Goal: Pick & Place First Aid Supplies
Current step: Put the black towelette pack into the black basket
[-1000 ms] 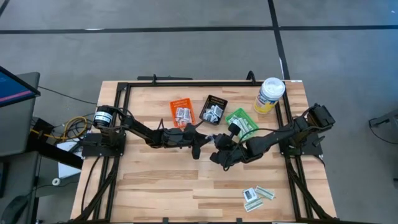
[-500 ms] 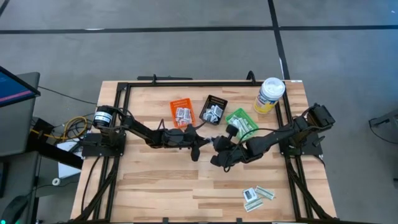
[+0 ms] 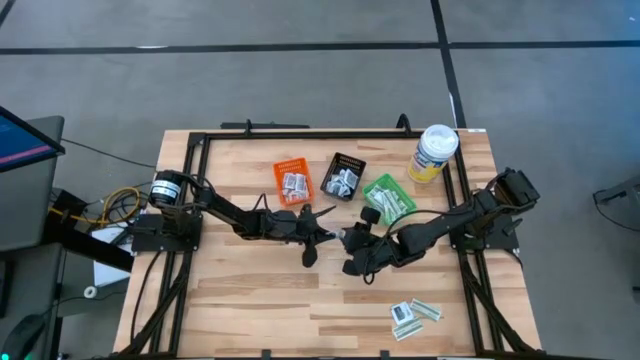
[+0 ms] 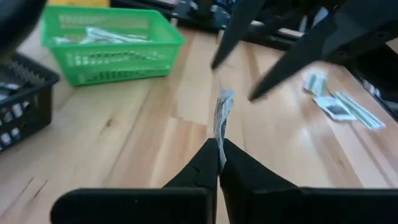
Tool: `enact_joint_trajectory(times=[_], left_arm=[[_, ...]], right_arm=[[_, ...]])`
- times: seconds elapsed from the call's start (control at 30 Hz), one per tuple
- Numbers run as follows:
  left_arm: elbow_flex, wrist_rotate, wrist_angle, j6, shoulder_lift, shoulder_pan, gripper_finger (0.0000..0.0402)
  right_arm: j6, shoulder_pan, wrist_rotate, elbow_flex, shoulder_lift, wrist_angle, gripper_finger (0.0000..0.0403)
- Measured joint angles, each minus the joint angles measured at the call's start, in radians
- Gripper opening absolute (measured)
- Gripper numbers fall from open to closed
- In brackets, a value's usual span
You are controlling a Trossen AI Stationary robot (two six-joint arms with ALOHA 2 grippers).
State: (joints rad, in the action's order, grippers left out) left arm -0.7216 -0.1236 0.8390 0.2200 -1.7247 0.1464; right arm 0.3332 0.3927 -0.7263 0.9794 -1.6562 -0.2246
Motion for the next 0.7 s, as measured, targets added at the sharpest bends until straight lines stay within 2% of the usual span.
enact_joint_trajectory(times=[0.13, 0.47, 0.6, 0.7], left_arm=[[0.0, 0.016, 0.003, -0.076, 0.003, 0.006, 0.001], [0.0, 0.05, -0.002, -0.187, 0.003, 0.016, 0.0008], [0.0, 0.05, 0.02, -0.202, 0.003, 0.016, 0.0009], [0.0, 0.05, 0.043, -0.202, 0.003, 0.016, 0.0011]], right_arm=[[0.0, 0.0, 0.097, 0.0, 0.0, -0.002, 0.0131], [0.001, 0.0, 0.102, 0.0, 0.0, -0.005, 0.0187], [0.005, 0.0, 0.107, 0.0, 0.0, 0.032, 0.0189], [0.005, -0.006, 0.137, 0.0, 0.0, 0.083, 0.0173]])
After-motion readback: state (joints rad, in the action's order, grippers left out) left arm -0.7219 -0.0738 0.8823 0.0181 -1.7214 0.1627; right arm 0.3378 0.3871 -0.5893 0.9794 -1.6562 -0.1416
